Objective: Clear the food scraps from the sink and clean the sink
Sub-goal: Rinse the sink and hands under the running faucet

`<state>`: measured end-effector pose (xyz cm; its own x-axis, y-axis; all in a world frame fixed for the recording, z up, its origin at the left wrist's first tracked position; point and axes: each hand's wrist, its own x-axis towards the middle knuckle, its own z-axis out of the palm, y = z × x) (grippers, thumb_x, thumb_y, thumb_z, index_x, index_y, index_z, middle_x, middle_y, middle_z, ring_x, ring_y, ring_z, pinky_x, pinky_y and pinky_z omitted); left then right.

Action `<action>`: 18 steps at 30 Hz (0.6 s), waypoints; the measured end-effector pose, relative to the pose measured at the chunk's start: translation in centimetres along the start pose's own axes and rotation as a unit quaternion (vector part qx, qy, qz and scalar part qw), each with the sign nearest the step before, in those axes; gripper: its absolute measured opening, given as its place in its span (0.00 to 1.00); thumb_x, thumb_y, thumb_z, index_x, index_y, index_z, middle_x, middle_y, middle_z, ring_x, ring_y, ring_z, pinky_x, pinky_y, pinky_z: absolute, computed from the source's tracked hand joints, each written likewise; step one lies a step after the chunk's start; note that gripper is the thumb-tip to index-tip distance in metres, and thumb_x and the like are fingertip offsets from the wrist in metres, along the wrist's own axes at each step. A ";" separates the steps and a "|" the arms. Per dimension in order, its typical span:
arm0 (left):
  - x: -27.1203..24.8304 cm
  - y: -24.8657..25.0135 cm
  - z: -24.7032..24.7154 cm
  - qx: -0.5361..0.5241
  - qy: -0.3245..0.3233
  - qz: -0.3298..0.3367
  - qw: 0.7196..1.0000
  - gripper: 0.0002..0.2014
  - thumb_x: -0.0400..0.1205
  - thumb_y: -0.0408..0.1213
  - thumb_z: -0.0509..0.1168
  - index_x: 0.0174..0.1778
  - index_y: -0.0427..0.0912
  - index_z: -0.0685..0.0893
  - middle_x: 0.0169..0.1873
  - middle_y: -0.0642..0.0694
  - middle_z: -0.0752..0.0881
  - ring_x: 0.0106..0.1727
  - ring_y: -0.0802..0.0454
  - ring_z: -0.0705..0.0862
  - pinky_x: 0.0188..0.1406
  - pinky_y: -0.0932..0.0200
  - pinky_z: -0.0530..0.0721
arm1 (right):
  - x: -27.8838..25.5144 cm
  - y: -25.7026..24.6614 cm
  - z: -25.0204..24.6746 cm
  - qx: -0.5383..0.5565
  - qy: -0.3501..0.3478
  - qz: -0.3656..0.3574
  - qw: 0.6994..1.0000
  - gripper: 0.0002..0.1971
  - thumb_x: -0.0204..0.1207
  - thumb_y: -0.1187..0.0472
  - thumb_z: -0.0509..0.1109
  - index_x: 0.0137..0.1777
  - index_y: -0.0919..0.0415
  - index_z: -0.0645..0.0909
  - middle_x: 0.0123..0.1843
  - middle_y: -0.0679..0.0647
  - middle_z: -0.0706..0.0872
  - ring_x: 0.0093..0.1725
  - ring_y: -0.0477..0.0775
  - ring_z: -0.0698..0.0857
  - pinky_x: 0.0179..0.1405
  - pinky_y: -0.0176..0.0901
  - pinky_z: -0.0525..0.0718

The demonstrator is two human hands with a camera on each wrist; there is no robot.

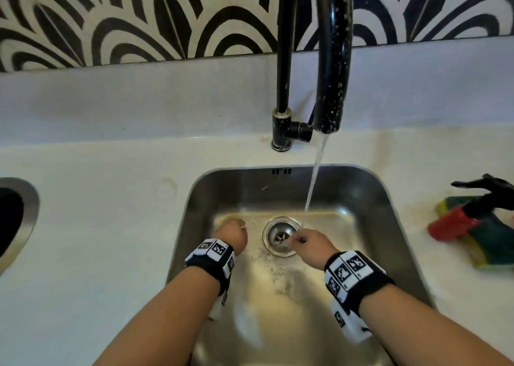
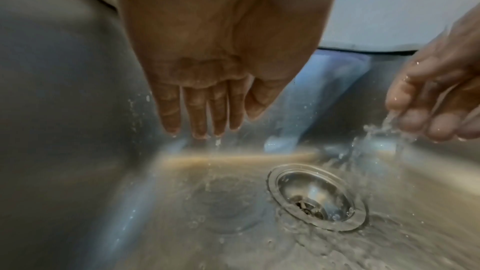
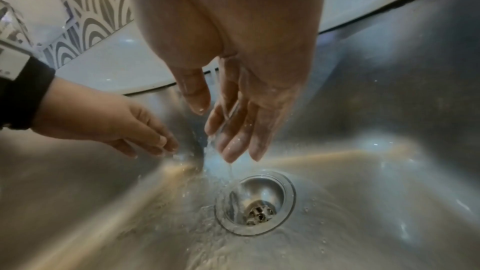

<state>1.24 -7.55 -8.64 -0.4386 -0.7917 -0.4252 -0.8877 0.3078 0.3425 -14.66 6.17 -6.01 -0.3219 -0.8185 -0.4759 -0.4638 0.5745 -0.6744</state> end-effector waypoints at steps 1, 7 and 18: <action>0.0 -0.3 0.0 0.003 -0.003 -0.010 1.000 0.19 0.86 0.38 0.54 0.73 0.41 0.75 0.74 0.43 0.74 0.74 0.45 0.74 0.73 0.57 0.69 | 0.2 -0.1 0.0 0.008 0.001 0.004 1.000 0.15 0.82 0.55 0.62 0.50 0.66 0.85 0.52 0.60 0.88 0.53 0.60 0.86 0.56 0.50 0.81; -1.5 0.1 0.3 -0.048 0.005 -0.016 0.999 0.18 0.85 0.36 0.57 0.72 0.40 0.76 0.72 0.43 0.77 0.71 0.45 0.76 0.69 0.60 0.71 | 0.5 0.6 -0.1 0.144 0.002 0.043 0.989 0.14 0.81 0.57 0.63 0.46 0.66 0.86 0.45 0.61 0.90 0.45 0.59 0.87 0.49 0.50 0.87; -4.3 6.9 2.0 -0.677 -0.137 -0.113 0.714 0.17 0.87 0.42 0.53 0.47 0.34 0.83 0.44 0.36 0.86 0.36 0.48 0.85 0.32 0.61 0.79 | -0.6 -1.4 -1.0 0.442 0.010 0.144 0.885 0.09 0.79 0.68 0.63 0.40 0.67 0.83 0.27 0.57 0.85 0.24 0.52 0.82 0.29 0.40 0.79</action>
<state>-3.31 -1.02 -6.11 -0.4810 -0.5495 -0.6831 -0.0735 -0.7512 0.6560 -14.60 5.89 -4.22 -0.3411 -0.6319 -0.6960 0.4643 0.5305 -0.7092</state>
